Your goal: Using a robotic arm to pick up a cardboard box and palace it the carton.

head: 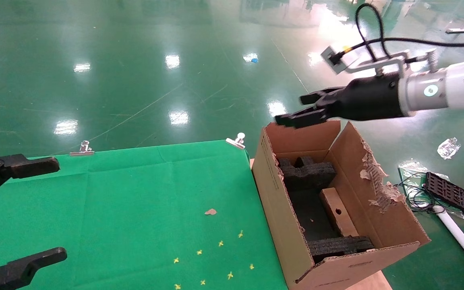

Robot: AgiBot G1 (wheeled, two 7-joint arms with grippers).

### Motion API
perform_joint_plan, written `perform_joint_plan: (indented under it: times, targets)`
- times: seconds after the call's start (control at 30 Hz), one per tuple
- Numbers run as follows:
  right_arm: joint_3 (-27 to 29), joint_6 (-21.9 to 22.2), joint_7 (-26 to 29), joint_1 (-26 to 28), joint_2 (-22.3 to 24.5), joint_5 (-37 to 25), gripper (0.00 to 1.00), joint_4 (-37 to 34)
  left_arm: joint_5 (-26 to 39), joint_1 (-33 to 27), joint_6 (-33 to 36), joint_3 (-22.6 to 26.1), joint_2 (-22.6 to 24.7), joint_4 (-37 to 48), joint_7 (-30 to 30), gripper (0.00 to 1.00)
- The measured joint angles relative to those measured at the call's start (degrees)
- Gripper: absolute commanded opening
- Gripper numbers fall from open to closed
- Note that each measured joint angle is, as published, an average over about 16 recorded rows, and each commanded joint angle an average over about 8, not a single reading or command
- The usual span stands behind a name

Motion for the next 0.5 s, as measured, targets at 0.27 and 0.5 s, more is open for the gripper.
perform_joint_plan:
  times: [0.27,0.5]
  targets:
    - [8.30,-2.99,-5.27,-8.27,-0.44,5.26,1.00,4.63,-0.02,-0.01,-0.01,0.02,-0.01,0.00,0.01,1.00]
    - [15.55,-5.59,-9.87,-15.48,-0.83,9.85,1.00,8.67,-0.03,-0.01,-0.02,0.05,-0.02,0.00,0.02,1.00]
